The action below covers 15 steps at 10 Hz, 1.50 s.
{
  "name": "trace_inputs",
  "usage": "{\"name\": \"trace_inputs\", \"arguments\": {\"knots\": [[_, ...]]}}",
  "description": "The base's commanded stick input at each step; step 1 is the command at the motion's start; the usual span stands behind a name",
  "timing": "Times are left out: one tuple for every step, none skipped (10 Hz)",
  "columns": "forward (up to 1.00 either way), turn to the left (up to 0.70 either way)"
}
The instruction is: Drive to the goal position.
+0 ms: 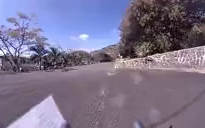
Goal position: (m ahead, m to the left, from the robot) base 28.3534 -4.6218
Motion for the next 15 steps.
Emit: {"name": "trace_inputs", "arguments": {"knots": [[0.50, 0.00], [0.50, 0.00], [0.50, 0.00], [0.50, 0.00], [0.50, 0.00], [0.50, 0.00], [0.50, 0.00], [0.50, 0.00], [0.50, 0.00], [0.50, 0.00], [0.50, 0.00], [0.50, 0.00], [0.50, 0.00], [0.50, 0.00], [0.50, 0.00]]}}
